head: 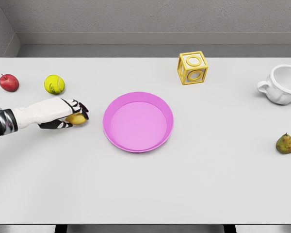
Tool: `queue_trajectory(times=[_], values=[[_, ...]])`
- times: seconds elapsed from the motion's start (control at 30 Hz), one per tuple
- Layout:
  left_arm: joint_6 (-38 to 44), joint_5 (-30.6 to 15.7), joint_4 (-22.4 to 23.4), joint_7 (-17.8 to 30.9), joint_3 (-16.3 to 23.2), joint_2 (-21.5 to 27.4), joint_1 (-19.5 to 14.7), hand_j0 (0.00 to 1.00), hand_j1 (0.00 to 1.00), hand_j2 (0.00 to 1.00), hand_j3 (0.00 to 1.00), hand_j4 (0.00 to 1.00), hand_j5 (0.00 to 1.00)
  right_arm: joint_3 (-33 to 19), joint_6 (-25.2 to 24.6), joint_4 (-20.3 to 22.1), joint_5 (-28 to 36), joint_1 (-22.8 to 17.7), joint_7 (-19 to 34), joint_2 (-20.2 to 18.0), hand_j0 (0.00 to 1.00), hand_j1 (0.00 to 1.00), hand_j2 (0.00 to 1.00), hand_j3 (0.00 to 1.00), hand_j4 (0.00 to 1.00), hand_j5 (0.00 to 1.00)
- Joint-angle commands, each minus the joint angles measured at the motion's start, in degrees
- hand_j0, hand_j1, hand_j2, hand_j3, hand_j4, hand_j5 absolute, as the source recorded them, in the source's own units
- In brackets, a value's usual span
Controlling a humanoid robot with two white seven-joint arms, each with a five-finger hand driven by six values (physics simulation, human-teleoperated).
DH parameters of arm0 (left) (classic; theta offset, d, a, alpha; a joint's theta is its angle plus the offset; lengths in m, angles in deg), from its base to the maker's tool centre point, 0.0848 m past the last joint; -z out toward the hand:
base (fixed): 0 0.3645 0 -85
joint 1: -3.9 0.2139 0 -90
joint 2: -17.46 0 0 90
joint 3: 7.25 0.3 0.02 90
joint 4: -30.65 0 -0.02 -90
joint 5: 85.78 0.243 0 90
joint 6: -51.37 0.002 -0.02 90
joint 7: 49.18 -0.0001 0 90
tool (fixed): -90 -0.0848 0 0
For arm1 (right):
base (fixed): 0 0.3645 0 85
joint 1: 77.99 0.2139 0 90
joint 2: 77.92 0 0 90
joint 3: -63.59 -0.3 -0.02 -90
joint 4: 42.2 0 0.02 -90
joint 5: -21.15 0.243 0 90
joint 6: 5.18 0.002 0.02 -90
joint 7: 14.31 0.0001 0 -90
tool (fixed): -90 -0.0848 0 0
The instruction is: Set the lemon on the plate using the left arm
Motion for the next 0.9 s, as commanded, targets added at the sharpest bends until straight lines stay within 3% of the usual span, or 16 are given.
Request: queue_trajectory(times=[0.0,0.87], values=[[0.1,-0.5,-1.2,0.0,-0.2,0.2,0.0,0.53,0.53,0.53,0.53,0.53,0.53,0.0,0.0,0.0,0.1,0.0,0.0,0.0,1.00,1.00,1.00,1.00,1.00,1.00],[0.1,-0.9,-9.8,0.1,-2.1,-1.4,-0.1,0.54,0.54,0.54,0.54,0.54,0.54,0.0,0.0,0.0,0.1,0.1,0.0,0.0,1.00,1.00,1.00,1.00,1.00,1.00]])
